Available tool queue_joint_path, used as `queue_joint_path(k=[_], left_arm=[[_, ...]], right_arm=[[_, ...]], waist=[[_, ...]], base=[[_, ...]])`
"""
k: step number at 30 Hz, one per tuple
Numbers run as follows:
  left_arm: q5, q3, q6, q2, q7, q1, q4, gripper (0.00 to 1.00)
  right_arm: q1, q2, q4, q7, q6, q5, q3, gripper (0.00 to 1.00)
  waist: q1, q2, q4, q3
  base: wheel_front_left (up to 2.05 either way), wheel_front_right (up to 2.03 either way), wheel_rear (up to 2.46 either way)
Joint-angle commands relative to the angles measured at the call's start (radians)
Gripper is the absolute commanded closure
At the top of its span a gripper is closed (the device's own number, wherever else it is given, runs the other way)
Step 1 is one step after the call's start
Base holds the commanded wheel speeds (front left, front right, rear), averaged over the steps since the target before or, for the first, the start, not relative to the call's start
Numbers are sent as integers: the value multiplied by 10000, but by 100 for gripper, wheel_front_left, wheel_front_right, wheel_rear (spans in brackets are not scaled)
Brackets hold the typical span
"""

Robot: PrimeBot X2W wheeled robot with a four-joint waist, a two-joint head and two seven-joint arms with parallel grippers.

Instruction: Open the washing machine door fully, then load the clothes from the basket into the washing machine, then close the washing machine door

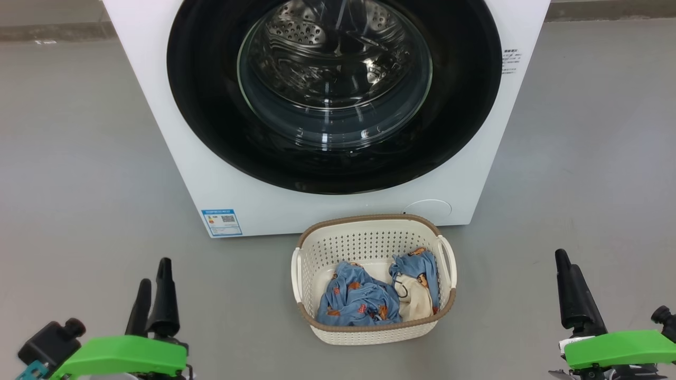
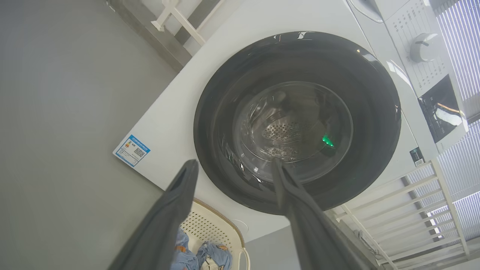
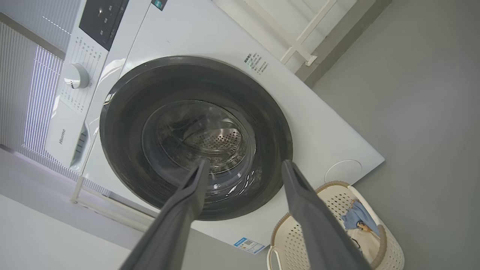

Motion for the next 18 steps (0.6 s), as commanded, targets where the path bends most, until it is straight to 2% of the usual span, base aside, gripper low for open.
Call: queue_joint_path(k=[1, 14, 18], left_arm=[[514, 38, 141, 175, -141, -457, -450, 0], [3043, -735, 1039, 206, -553, -403, -453, 0], [3664, -883, 1145, 235, -642, -427, -471, 0]], right_arm=[[-378, -100, -393, -136, 57, -465, 176, 0], [-340, -121, -657, -545, 69, -2820, 307, 0], [-332, -126, -703, -633, 72, -3324, 337, 0]], waist=[[-1, 0, 6, 4], [-1, 0, 40, 15], [-1, 0, 46, 22]], base=[[0, 0, 0], [0, 0, 0], [0, 0, 0]])
